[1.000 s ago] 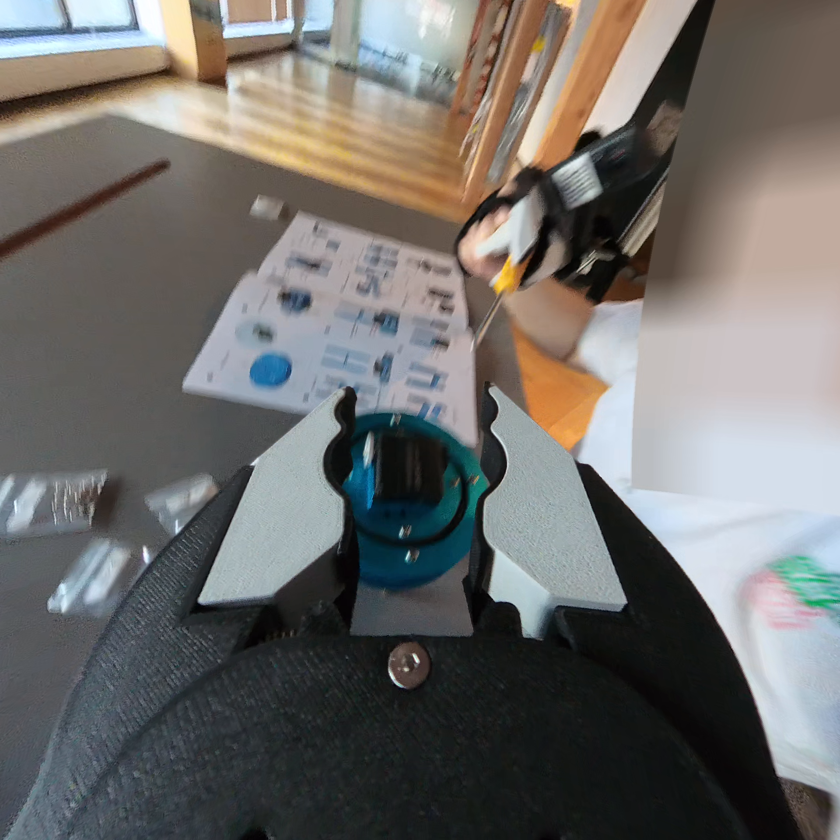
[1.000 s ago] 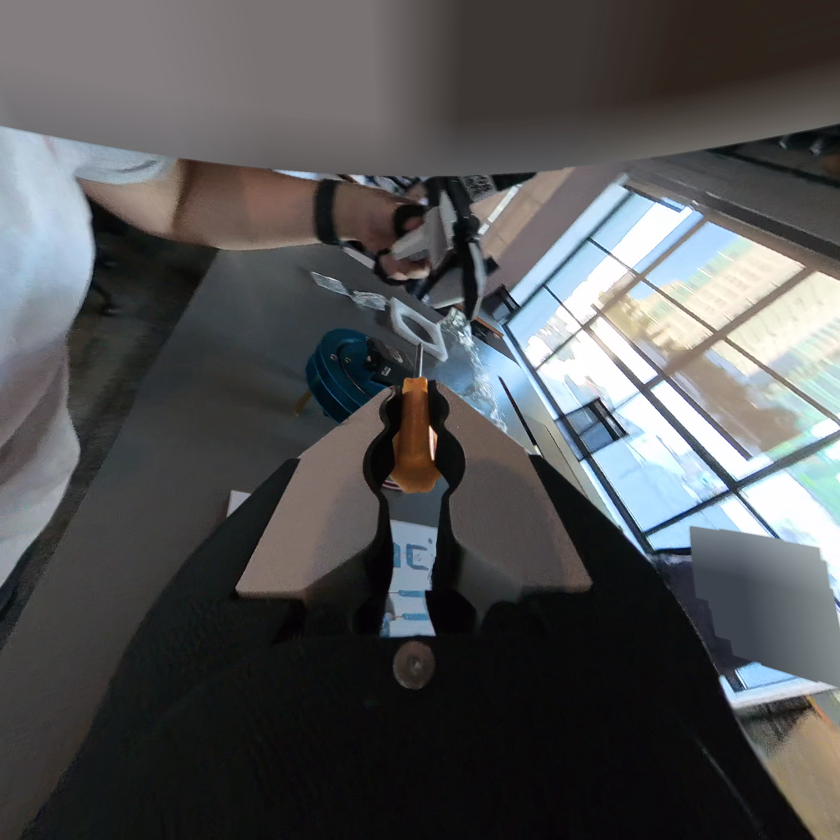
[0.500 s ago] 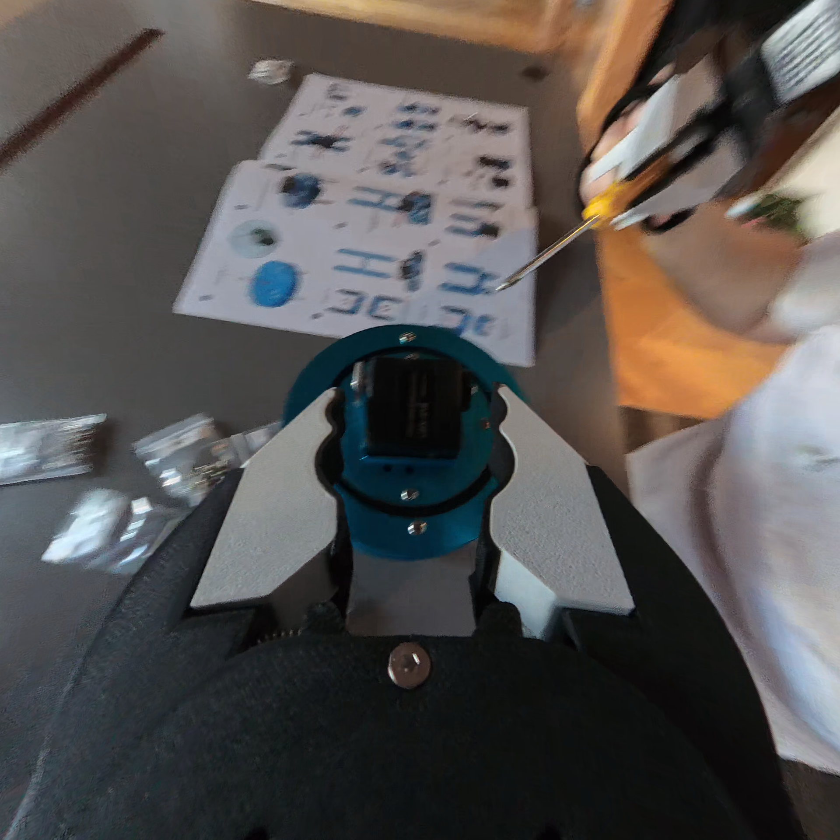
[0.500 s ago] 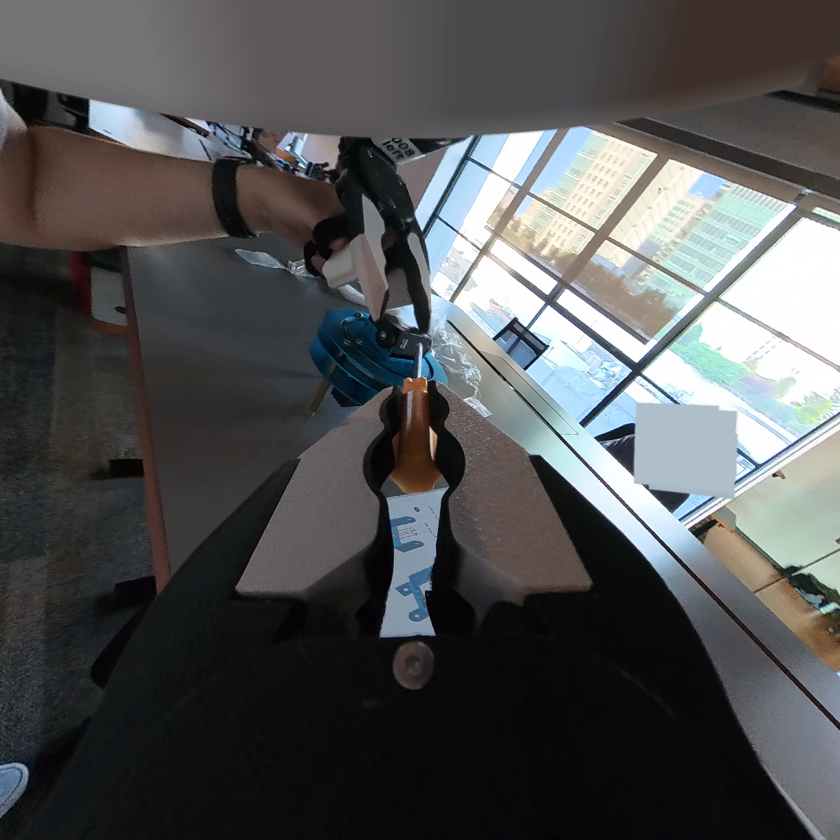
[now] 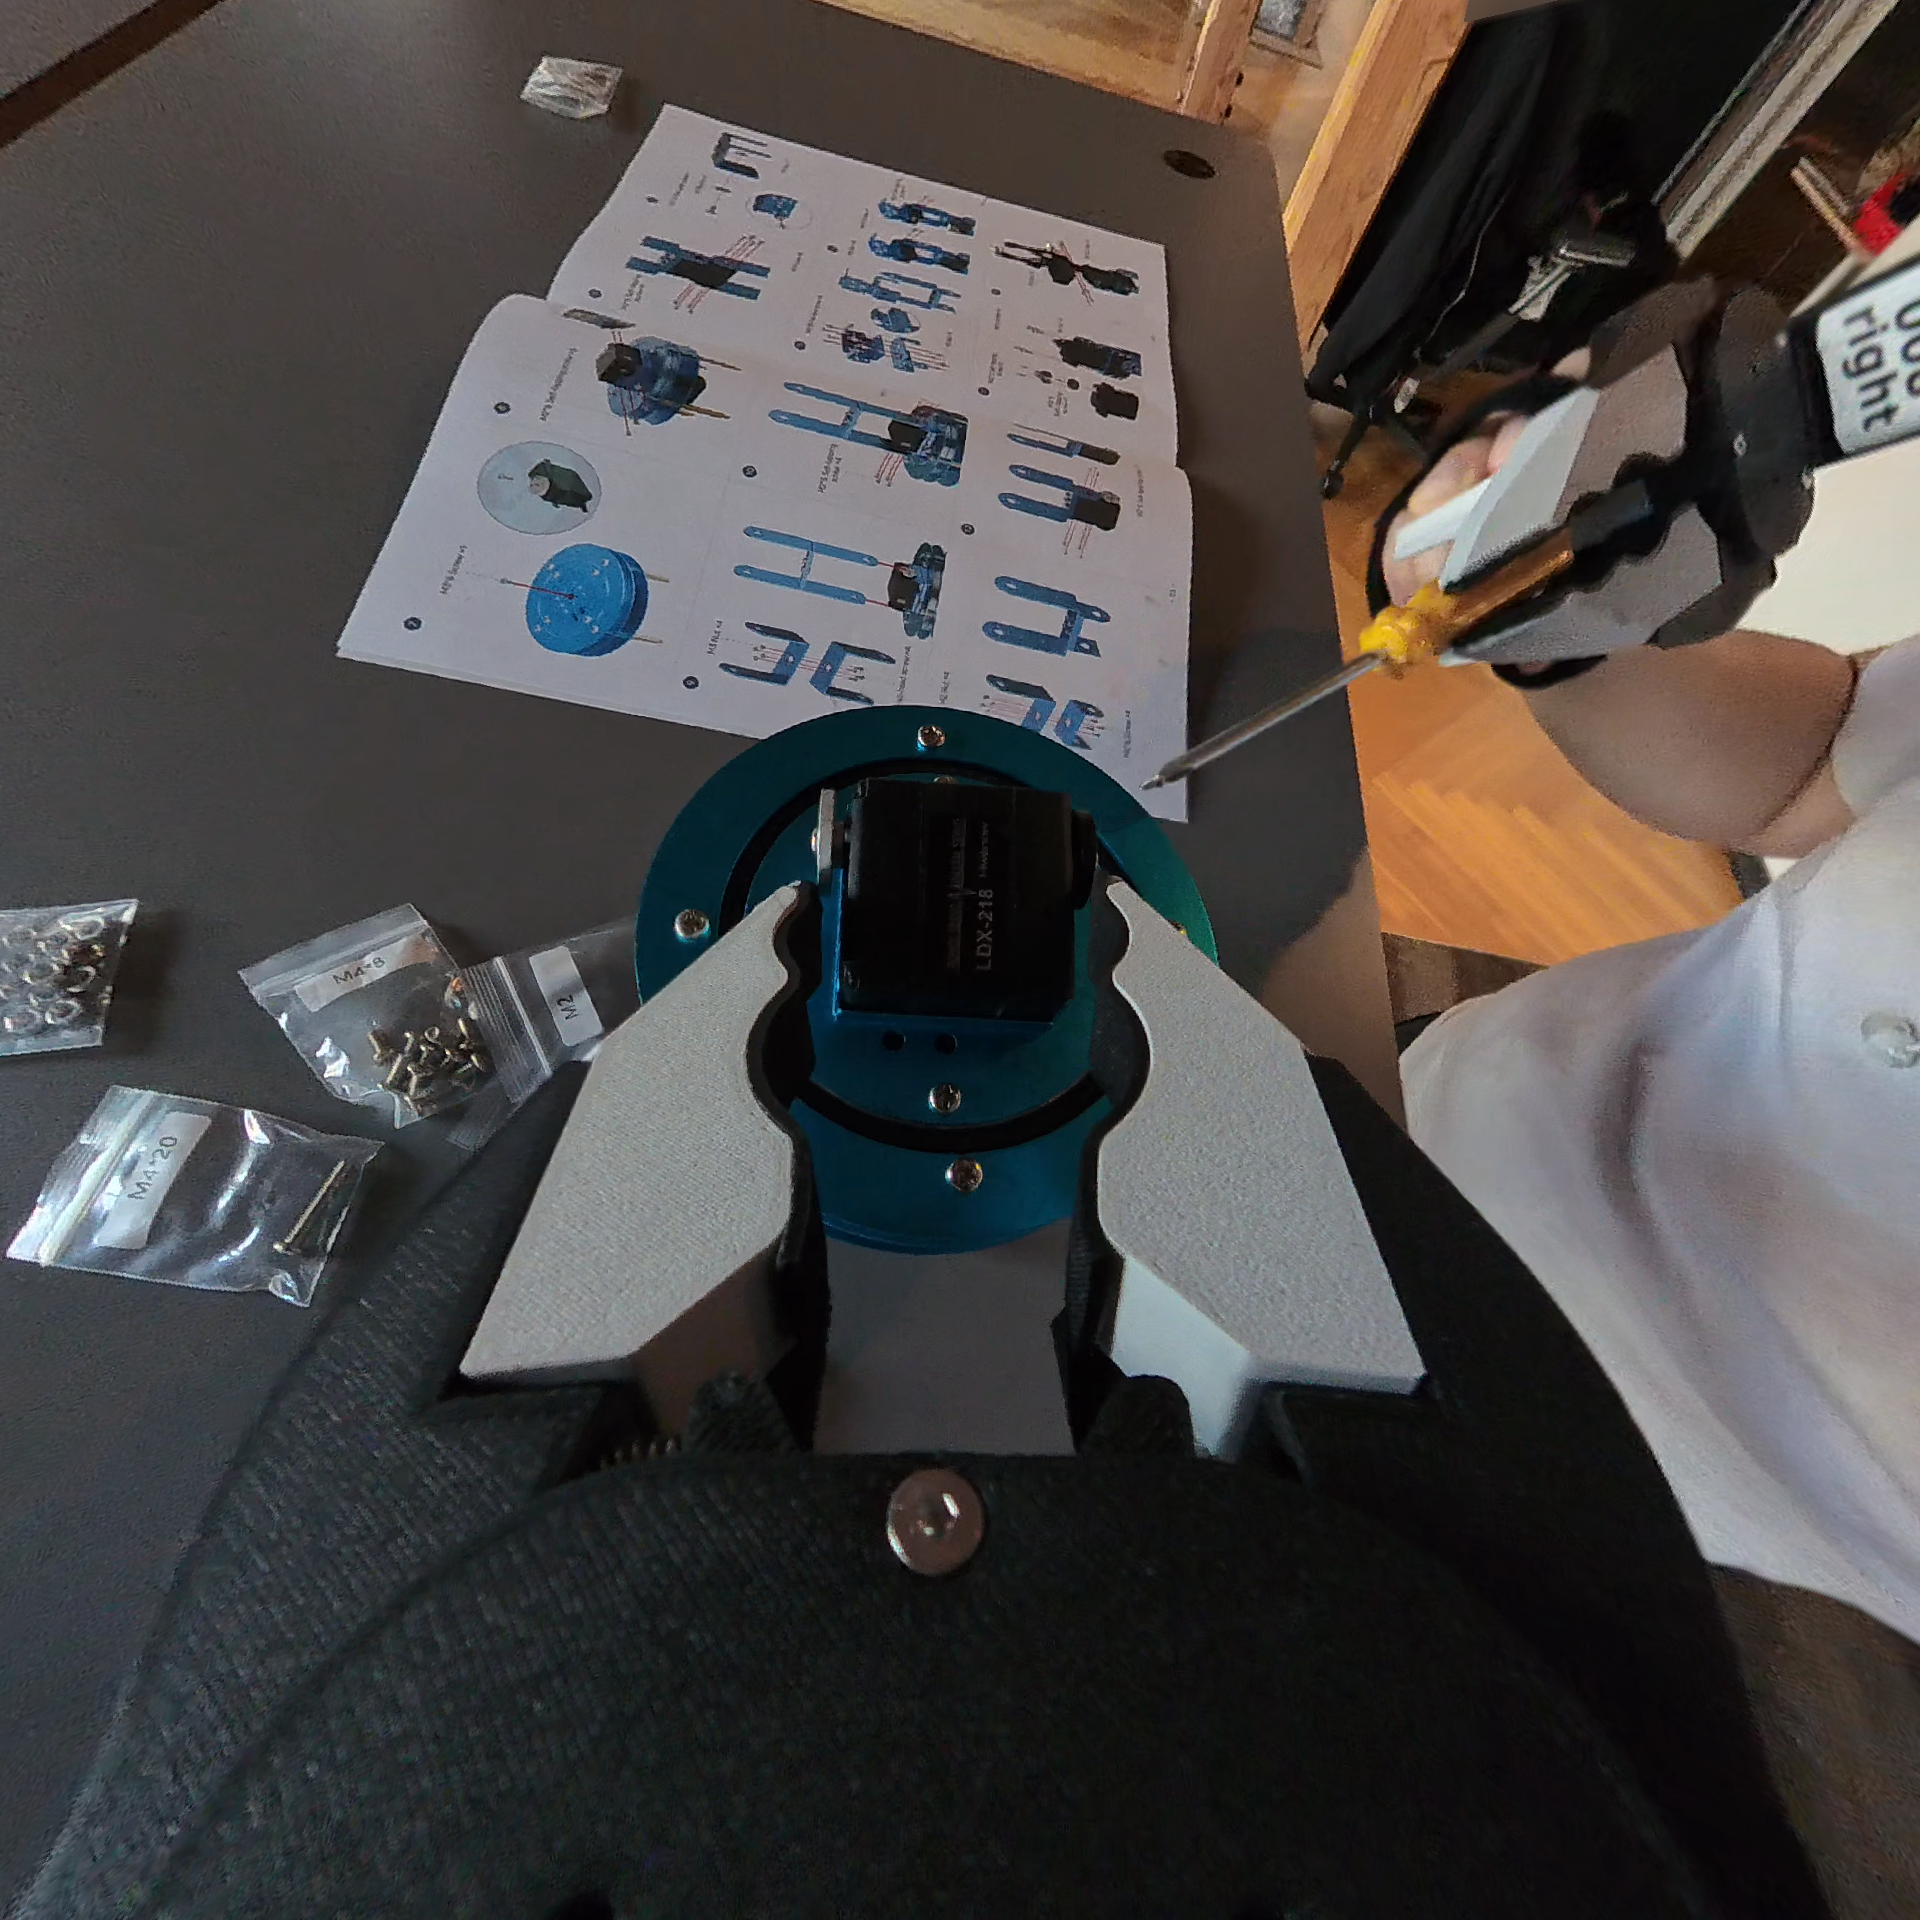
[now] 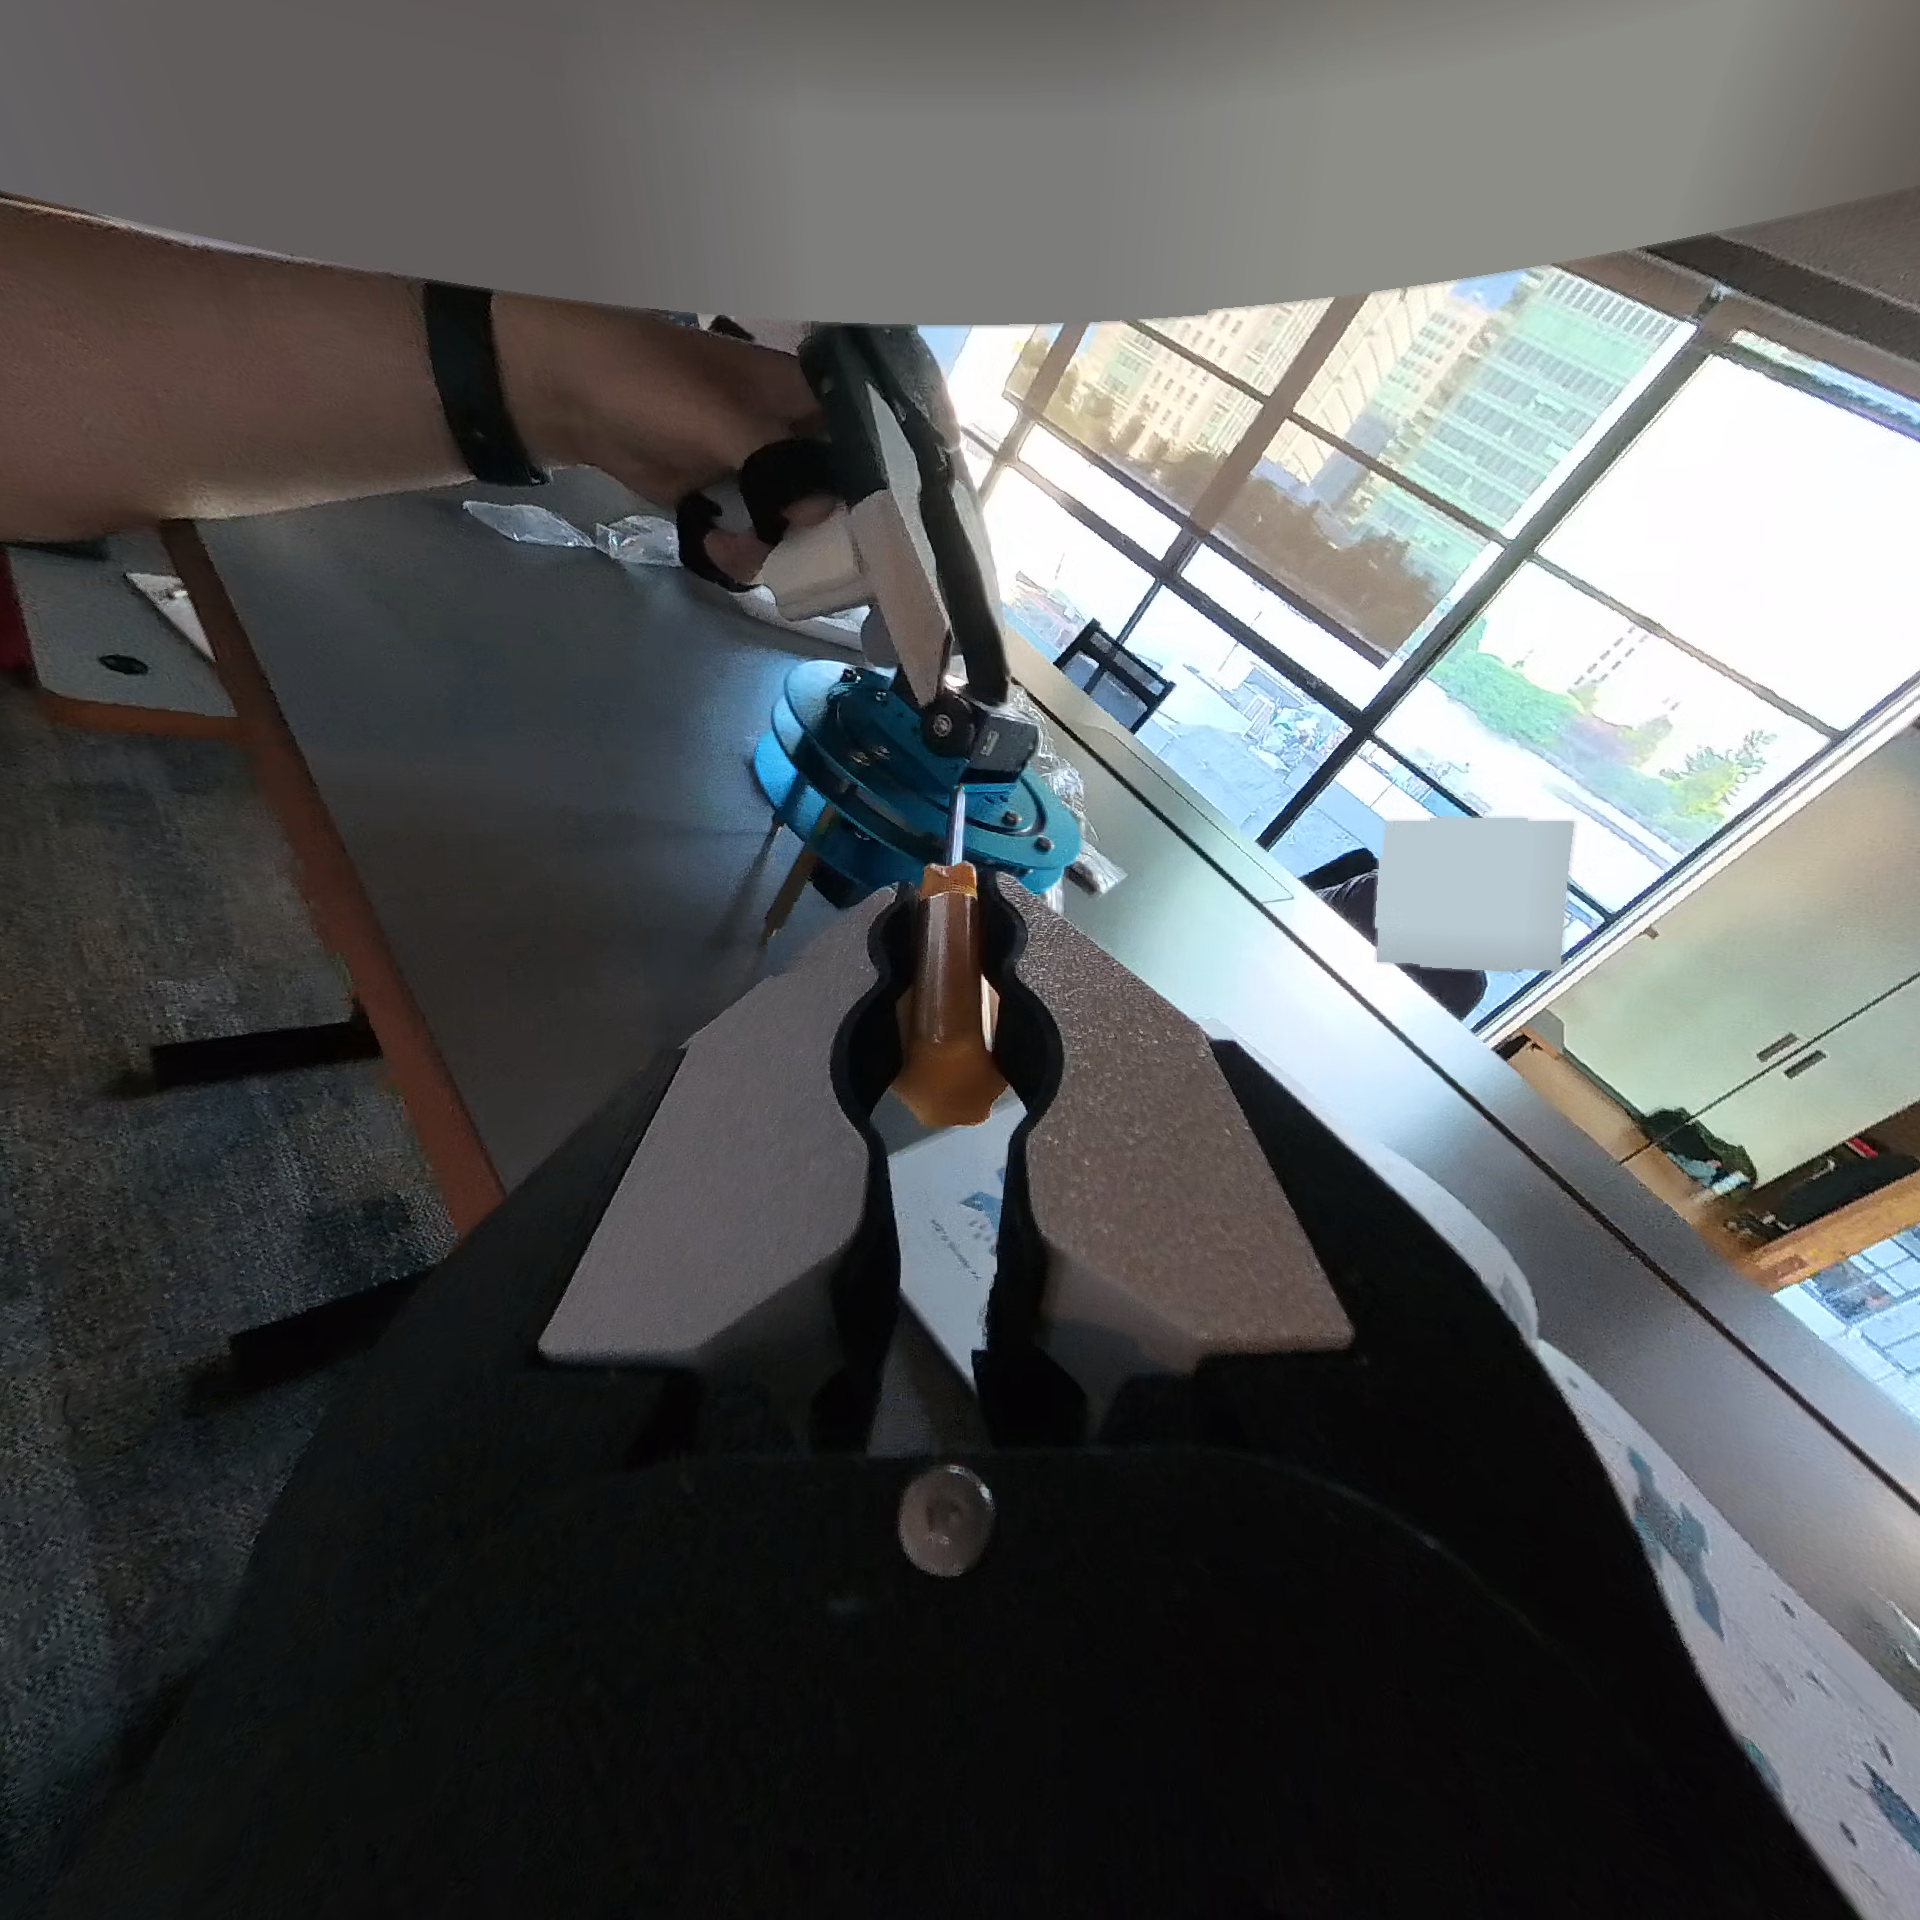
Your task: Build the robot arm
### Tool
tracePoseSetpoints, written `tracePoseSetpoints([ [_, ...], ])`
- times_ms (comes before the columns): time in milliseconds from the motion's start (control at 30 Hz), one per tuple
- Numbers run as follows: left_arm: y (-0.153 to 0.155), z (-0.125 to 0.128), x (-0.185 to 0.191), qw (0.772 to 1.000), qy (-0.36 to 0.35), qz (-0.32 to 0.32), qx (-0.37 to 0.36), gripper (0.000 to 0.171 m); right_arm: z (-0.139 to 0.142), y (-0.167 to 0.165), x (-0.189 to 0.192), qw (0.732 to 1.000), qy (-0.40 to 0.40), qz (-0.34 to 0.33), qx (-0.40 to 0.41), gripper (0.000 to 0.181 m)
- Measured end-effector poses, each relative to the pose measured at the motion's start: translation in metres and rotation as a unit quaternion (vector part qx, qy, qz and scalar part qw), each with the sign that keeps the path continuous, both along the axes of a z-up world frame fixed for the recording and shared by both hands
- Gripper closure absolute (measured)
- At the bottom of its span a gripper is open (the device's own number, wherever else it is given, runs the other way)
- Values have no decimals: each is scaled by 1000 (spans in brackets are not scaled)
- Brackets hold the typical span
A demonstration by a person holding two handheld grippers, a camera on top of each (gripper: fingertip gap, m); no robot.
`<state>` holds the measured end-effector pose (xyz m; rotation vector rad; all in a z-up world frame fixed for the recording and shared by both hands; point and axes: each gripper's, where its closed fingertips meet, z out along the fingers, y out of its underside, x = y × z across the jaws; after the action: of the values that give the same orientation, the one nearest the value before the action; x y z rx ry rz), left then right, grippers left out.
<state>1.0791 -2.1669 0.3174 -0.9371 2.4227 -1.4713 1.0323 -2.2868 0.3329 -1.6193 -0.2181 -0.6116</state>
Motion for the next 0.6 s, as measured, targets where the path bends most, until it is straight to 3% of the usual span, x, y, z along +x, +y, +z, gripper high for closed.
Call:
tracePoseSetpoints([
  [233, 10, 20, -13, 997, 39, -24, -69, 117, 8, 6, -11, 997, 6, -63, 39, 171],
  [433, 9, 7, -7, 998, 40, -15, -39, 116, 17, 9, -19, 995, -13, -87, 55, 171],
  [500, 12, -4, -2, 1000, 30, -2, 3, 120, 18, 7, -21, 995, -21, -83, 53, 171],
  [600, 11, -3, -3, 1000, 19, -7, 12, 128, 17, 2, -22, 996, -24, -74, 47, 171],
])
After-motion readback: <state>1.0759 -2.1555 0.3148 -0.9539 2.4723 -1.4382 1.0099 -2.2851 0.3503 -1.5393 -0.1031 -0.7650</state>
